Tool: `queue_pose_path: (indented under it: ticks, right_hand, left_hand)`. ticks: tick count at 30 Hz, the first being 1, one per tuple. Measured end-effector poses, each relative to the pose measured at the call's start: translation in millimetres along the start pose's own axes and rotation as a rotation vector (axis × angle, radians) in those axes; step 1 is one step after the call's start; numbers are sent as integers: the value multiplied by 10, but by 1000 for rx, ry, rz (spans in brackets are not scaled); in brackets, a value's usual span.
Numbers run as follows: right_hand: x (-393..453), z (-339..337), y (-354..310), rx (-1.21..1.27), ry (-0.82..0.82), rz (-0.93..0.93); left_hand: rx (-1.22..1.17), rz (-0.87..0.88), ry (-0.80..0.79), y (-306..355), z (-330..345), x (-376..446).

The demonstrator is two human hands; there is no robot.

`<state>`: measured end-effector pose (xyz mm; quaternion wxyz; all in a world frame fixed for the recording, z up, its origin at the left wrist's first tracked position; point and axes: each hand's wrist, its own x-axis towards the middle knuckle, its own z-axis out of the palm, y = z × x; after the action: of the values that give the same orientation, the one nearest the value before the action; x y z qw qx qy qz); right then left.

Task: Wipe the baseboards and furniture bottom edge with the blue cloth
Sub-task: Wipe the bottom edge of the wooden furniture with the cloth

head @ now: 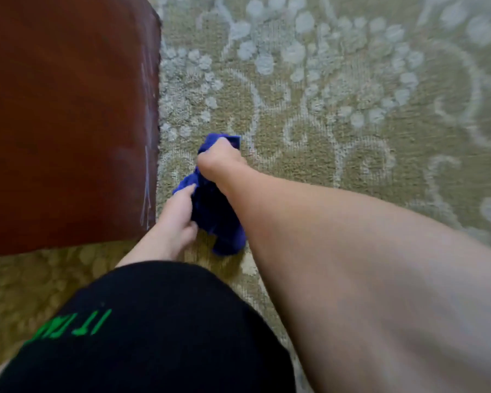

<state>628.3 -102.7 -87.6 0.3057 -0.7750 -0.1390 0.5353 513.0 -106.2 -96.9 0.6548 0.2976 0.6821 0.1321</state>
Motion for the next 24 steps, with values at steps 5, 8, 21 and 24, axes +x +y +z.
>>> queue_pose_path:
  ticks: [5,8,21,24]
  right_hand:
    - [-472,75,-407,-143,-219,-186]
    - [-646,160,-477,-251,-343,-157]
    - [102,192,-613,-385,-394,-106]
    - [61,259,-703,-412,-365,-122]
  left_hand:
    - [-277,-93,196,135,-157,-572]
    - [-391,-154,344,203,-313,-830]
    - [-714,-210,512,-55,-171,40]
    - [-764,-252,579,102,-83,-105]
